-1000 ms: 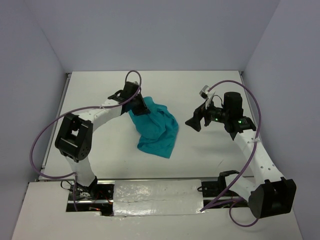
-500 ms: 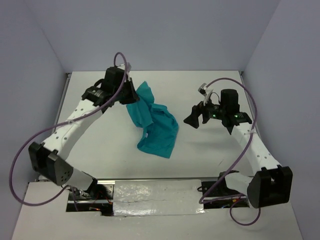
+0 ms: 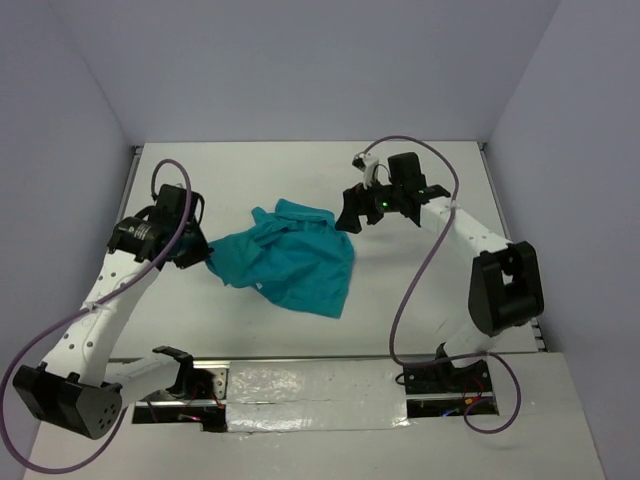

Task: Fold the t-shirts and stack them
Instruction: Flatten out the tshirt

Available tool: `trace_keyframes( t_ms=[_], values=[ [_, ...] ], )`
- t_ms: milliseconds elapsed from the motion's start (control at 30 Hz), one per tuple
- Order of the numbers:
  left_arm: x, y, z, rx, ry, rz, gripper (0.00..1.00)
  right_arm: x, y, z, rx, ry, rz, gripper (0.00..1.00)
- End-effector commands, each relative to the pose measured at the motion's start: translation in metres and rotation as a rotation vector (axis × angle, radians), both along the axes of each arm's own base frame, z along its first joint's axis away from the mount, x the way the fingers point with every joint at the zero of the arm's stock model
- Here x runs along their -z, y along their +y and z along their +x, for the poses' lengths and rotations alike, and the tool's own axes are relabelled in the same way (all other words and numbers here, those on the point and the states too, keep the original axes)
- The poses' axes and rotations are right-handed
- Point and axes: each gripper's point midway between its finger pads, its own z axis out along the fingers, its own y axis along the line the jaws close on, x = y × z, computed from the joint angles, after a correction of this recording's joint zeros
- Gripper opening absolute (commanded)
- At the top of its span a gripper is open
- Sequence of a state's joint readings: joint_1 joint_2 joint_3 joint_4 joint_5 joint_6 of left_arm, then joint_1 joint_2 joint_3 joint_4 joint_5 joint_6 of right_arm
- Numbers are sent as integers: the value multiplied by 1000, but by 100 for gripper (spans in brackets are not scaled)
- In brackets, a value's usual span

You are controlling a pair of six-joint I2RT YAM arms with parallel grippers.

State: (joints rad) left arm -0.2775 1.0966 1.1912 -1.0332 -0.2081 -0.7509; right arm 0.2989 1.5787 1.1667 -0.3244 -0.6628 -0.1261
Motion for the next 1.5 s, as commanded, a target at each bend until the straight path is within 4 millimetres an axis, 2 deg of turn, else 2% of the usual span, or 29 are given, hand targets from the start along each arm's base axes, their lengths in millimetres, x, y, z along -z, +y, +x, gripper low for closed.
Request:
trace_keyframes(
  t_ms=[0,33,200,300,367,433,567,600,667,733,833,867,900,933,967,1100,1133,1233,1467],
  values=[
    [-10,24,-11,-119,-12,44,0,-20,12,26,-25,-77,-2,96],
    [-13,30,-17,-143,-12,53,0,-12,16,27,-43,-78,-25,96],
    [-31,62,-34,-260,-53,106,0,-4,28,32,-162,-138,-54,96],
    [-33,72,-42,-280,-42,129,0,-3,36,39,-241,-194,-78,96],
    [-34,82,-50,-312,-26,149,0,-8,46,35,-304,-212,-80,96],
    [-34,87,-58,-332,-12,156,0,0,52,35,-359,-235,-110,96],
    [-25,82,-71,-322,14,121,0,-2,80,34,-438,-300,-123,96],
    [-19,81,-74,-325,33,114,0,2,87,33,-461,-300,-127,96],
    [-12,77,-79,-326,42,93,0,0,109,28,-491,-325,-141,95],
    [-11,75,-80,-326,31,77,0,9,129,24,-503,-315,-158,95],
    [-8,73,-83,-330,35,63,0,16,153,30,-485,-306,-175,95],
    [-7,72,-83,-329,35,58,0,7,161,37,-475,-326,-172,94],
    [-8,72,-84,-328,33,54,0,26,163,39,-466,-286,-203,94],
    [-8,71,-84,-328,30,50,0,19,173,43,-465,-305,-204,94],
    [-8,70,-84,-326,30,43,0,34,176,46,-460,-279,-227,93],
    [-9,70,-85,-328,30,42,0,55,180,55,-433,-257,-313,92],
    [-9,70,-85,-326,27,41,0,55,182,58,-428,-263,-322,92],
    [-9,69,-83,-325,23,35,0,80,182,57,-442,-234,-385,91],
    [-8,67,-79,-315,23,30,0,104,180,58,-439,-238,-466,82]
  ],
)
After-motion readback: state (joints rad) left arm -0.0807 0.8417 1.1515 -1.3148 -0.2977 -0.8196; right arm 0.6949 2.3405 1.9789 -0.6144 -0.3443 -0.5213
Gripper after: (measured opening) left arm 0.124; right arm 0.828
